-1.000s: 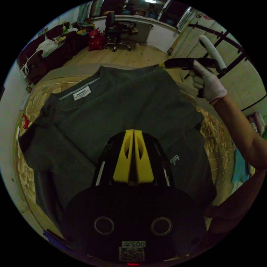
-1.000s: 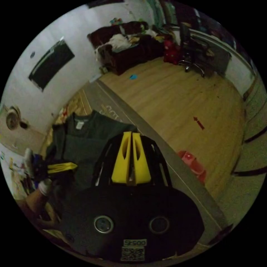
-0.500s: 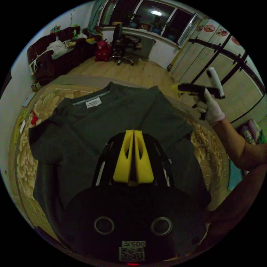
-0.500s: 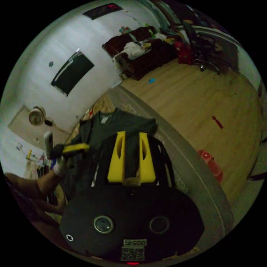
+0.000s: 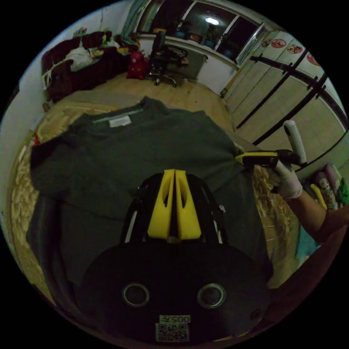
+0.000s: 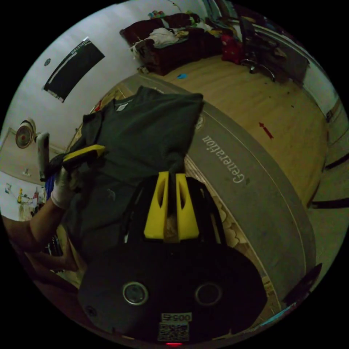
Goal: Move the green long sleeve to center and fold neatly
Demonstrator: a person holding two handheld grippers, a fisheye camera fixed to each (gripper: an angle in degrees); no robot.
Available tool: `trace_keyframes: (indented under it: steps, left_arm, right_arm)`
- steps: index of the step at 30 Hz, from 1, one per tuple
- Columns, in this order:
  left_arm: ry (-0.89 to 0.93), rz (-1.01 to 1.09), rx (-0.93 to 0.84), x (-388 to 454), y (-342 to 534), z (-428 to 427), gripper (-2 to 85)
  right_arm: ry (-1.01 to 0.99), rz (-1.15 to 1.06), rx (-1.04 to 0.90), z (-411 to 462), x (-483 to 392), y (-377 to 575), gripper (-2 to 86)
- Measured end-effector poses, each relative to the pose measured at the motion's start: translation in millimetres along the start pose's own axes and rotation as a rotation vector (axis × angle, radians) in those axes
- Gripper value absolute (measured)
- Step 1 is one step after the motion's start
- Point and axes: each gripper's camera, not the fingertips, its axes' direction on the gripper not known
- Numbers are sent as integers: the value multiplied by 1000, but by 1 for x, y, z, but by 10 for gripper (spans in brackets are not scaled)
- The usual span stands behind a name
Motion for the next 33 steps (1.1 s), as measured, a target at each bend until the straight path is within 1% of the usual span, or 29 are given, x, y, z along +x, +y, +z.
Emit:
trace_keyframes:
  steps: [2,3,4,7,8,9,11,13,14,15,16,18,20,22,25,26,28,30,32,33]
  left_arm:
    - [-127,-41,59,-16,10,-22,-4]
    - [-223,-93,80,-33,16,-34,-4]
    - [-283,-162,84,-53,23,-45,-2]
    - [-322,-325,57,-109,34,-68,5]
    - [-337,-342,61,-119,36,-74,10]
    - [-355,-343,60,-134,39,-84,19]
    - [-361,-295,55,-150,41,-96,59]
    - [-365,-213,-35,-168,40,-101,109]
    - [-364,-194,-72,-172,39,-100,116]
    - [-342,-162,-158,-182,36,-96,121]
    - [-303,-135,-254,-193,34,-89,116]
    - [-257,-98,-301,-208,31,-89,97]
    - [-213,-72,-336,-225,26,-98,66]
    - [-151,-37,-345,-249,20,-118,54]
    - [-97,-10,-363,-285,14,-143,51]
    - [-82,-13,-367,-293,13,-148,50]
    - [4,-68,-360,-334,10,-168,48]
    - [113,-144,-352,-368,12,-179,45]
    - [136,-245,-313,-402,20,-191,35]
    - [135,-321,-281,-425,26,-199,32]
  right_arm:
    - [-16,22,12,2,2,3,-6]
    - [-5,24,18,4,1,4,-6]
    - [3,25,22,4,0,4,-5]
    - [16,4,8,8,-7,1,3]
    - [46,-1,29,4,-11,0,11]
    - [101,-3,70,-4,-16,-1,19]
    - [152,-34,147,-16,-28,-5,29]
    - [87,-144,196,-20,-51,-14,40]
    - [10,-218,190,-13,-69,-25,50]
    - [-85,-293,161,1,-89,-37,62]
    - [-124,-322,142,10,-99,-44,64]
    - [-222,-396,57,51,-137,-69,79]
    - [-262,-440,-12,81,-163,-83,90]
    - [-256,-480,-60,103,-186,-90,89]
    - [-187,-512,-101,129,-212,-88,61]
    - [-144,-519,-72,130,-217,-86,39]
    - [-139,-522,-24,125,-221,-85,13]
    - [-169,-483,107,107,-216,-83,3]
    - [-211,-453,192,93,-211,-83,0]
    - [-255,-482,246,84,-214,-81,1]
